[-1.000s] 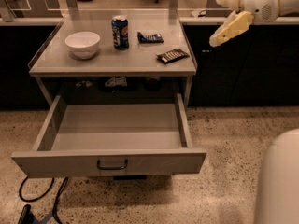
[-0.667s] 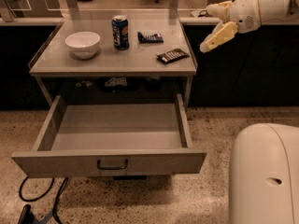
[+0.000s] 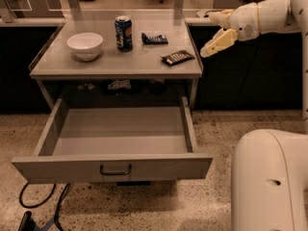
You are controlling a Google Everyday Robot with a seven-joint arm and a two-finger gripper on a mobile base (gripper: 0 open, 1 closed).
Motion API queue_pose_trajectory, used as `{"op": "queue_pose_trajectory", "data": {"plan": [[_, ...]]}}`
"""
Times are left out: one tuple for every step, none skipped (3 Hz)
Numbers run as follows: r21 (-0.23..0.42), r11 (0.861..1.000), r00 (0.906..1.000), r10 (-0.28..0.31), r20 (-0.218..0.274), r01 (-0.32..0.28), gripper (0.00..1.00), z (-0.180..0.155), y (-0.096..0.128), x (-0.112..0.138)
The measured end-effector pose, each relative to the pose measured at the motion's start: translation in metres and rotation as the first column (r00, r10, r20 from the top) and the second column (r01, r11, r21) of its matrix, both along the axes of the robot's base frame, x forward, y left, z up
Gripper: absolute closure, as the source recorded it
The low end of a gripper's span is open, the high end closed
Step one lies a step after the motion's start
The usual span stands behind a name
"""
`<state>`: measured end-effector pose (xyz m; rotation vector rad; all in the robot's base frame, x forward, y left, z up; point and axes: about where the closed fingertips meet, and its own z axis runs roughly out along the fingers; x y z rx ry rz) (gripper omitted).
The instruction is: Place rxbar chocolate into top drawer
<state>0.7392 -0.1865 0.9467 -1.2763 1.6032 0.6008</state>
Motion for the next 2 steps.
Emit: {"op": "queue_pose_trajectory", "data": {"plan": [[0.023,1.000,0.9973,0.014,-0.071,-0.013,0.00,-0.037,0.019,0.017],[0.020,0.999,0.9883,0.039,-0.148,-0.036,0.00,-0.072,0.042,0.027]]}}
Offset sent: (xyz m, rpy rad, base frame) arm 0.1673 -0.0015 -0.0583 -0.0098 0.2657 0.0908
